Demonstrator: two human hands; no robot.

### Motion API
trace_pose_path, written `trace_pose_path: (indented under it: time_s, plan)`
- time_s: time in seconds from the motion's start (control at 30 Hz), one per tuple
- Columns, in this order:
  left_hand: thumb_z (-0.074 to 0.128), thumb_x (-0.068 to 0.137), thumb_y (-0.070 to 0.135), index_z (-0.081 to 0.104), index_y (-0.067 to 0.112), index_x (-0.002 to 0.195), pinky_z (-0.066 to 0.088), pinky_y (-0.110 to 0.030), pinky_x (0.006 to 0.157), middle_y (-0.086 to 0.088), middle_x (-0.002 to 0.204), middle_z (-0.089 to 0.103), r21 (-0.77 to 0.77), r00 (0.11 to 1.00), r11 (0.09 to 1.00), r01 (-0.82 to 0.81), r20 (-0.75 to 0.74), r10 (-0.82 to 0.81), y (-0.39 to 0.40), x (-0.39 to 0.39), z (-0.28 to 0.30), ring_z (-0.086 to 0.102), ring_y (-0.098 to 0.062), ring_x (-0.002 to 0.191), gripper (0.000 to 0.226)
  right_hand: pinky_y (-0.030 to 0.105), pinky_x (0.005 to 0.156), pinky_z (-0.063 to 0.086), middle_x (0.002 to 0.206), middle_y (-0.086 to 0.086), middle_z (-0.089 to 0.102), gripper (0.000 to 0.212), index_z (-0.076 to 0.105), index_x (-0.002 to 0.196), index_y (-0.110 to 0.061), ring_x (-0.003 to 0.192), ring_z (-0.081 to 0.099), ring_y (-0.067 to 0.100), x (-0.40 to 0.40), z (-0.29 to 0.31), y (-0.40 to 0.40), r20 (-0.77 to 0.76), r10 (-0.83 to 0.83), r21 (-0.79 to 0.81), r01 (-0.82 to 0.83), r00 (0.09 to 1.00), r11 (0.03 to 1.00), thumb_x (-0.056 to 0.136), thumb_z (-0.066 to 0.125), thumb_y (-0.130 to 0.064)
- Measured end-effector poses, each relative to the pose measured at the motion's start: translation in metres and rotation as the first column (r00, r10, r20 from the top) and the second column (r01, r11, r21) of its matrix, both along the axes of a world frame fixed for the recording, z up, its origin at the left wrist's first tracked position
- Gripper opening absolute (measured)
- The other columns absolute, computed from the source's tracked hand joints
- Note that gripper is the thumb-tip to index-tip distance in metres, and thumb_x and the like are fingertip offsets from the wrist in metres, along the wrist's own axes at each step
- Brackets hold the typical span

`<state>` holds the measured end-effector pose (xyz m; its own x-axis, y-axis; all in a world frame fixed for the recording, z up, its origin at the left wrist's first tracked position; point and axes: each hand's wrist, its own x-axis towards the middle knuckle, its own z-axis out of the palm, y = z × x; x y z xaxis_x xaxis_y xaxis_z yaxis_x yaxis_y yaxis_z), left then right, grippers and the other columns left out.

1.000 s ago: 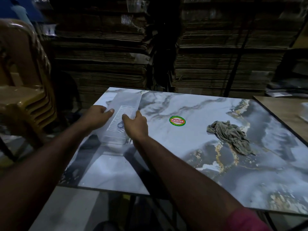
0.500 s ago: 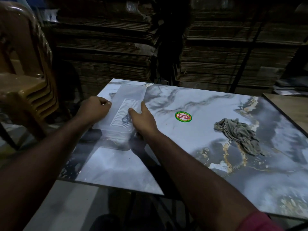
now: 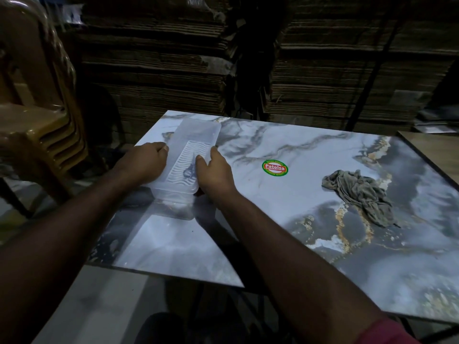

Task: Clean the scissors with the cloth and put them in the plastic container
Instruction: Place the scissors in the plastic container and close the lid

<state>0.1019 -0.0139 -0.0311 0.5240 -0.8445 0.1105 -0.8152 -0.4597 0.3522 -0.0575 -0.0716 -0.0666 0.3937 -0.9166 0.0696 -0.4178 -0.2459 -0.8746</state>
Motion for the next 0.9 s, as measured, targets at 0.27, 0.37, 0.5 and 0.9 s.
trace_pose_path:
  time_s: [0.27,0.37,0.5,0.9]
  plan:
    - [0.034,0.111,0.038,0.019,0.005,0.164,0.002,-0.037,0.127,-0.013,0.174,0.01,0.112,0.952,0.946,0.305,-0.008,-0.306,-0.014,-0.007,0.002,0.005,-0.023,0.161,0.063,0.049,0.135,0.01,0.18,0.006,0.01,0.063,0.016,0.169,-0.012,0.167,0.004,0.03,-0.008,0.008,-0.019,-0.476,0.114,-0.262,-0.264,0.872,0.928,0.114,0.024,-0.04]
    - [0.033,0.111,0.038,0.018,0.004,0.163,-0.002,-0.041,0.127,-0.015,0.174,0.009,0.129,0.952,0.945,0.299,0.022,-0.304,-0.014,-0.006,-0.001,0.002,-0.024,0.161,0.064,0.05,0.134,0.012,0.179,0.01,0.014,0.063,0.02,0.168,-0.009,0.166,0.011,0.031,-0.003,0.009,-0.019,-0.524,0.088,-0.289,-0.274,0.847,0.917,0.113,0.026,-0.038]
    - [0.033,0.112,0.037,0.018,0.003,0.163,-0.001,-0.04,0.128,-0.015,0.174,0.009,0.142,0.947,0.939,0.312,0.038,-0.32,-0.013,-0.01,0.003,0.003,-0.024,0.161,0.063,0.05,0.134,0.011,0.179,0.009,0.014,0.063,0.022,0.168,-0.01,0.165,0.015,0.029,-0.003,0.009,-0.019,-0.527,0.066,-0.284,-0.249,0.847,0.926,0.113,0.026,-0.039]
    - [0.052,0.104,0.047,0.058,0.007,0.146,0.039,-0.036,0.113,-0.012,0.151,0.058,-0.136,0.973,0.968,0.212,0.127,-0.195,-0.039,-0.023,0.034,0.053,-0.03,0.14,0.058,0.048,0.133,0.017,0.175,0.011,0.028,0.067,0.027,0.167,-0.013,0.164,0.018,0.031,-0.039,0.028,-0.043,-0.313,0.097,-0.328,-0.204,0.945,0.922,0.113,0.028,-0.053]
